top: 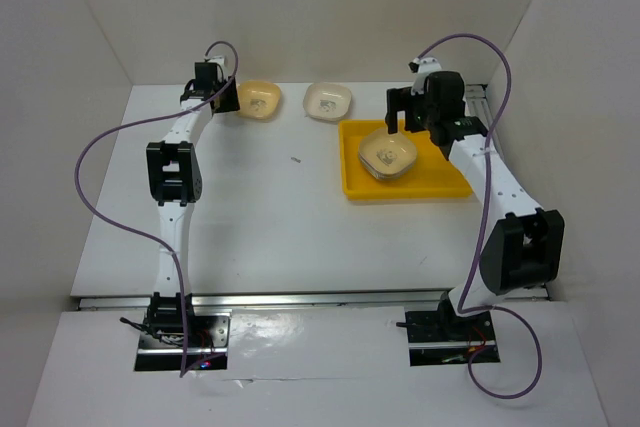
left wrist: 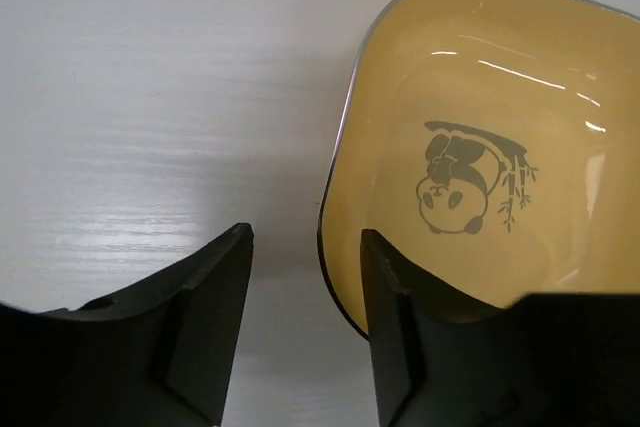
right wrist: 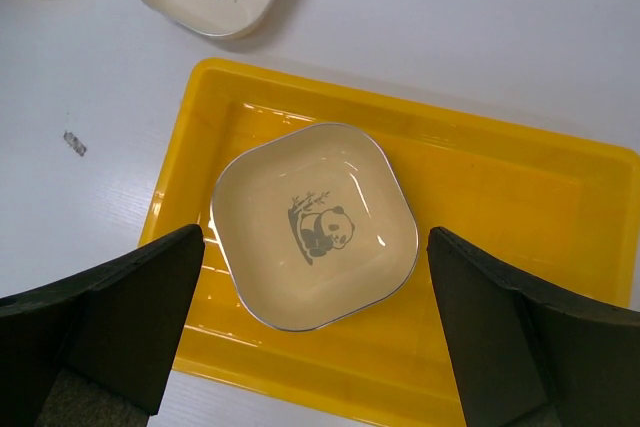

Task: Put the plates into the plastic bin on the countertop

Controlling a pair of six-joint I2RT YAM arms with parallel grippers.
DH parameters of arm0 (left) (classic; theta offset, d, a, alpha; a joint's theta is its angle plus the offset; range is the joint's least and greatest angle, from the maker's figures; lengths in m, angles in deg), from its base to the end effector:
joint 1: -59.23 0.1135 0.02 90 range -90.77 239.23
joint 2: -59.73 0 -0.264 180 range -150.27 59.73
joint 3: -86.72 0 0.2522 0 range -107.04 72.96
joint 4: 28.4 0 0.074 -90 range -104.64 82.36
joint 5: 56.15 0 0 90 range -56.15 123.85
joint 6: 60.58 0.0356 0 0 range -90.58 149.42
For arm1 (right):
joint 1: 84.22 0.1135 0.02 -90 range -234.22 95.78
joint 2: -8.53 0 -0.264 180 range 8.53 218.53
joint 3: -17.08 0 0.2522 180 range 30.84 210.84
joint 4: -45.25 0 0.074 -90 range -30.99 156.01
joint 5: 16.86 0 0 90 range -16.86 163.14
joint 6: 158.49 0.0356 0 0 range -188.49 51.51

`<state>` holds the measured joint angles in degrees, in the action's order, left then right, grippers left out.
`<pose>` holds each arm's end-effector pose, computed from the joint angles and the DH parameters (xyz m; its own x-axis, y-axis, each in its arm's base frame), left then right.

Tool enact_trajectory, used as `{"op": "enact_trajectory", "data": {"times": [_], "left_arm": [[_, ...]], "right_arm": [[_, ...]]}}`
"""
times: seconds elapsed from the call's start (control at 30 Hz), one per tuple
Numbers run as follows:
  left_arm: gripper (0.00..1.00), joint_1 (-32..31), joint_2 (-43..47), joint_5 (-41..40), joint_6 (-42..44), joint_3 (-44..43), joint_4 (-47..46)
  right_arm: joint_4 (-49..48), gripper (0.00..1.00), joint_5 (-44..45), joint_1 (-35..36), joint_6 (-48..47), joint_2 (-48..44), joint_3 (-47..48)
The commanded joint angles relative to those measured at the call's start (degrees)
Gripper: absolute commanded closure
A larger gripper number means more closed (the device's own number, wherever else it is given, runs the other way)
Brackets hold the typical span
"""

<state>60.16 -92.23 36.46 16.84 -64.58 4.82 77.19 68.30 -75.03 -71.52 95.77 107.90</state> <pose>0.5961 0.0081 0.1736 -0.5487 -0.2265 -0.8047 -0.1003 0.9735 -0.2056 0.3503 0.0597 0.3409 -0.4560 -0.1271 -0.8809 -0.2569 0.9664 -0.0065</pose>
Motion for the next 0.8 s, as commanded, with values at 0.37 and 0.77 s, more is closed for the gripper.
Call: {"op": "enact_trajectory", "data": {"times": [0.37,0.77], "left_arm": [[1.0,0.04,16.49,4.92,3.78,21.1,3.21],[1.0,-3.65,44.81,23.3,16.01,41.73,11.46]], "right_arm": [[-0.95,0.0,-0.63,13.29,3.64,13.11,12.22],[-0.95,0.0,-8.77,22.89,3.29,33.43,31.84]]}}
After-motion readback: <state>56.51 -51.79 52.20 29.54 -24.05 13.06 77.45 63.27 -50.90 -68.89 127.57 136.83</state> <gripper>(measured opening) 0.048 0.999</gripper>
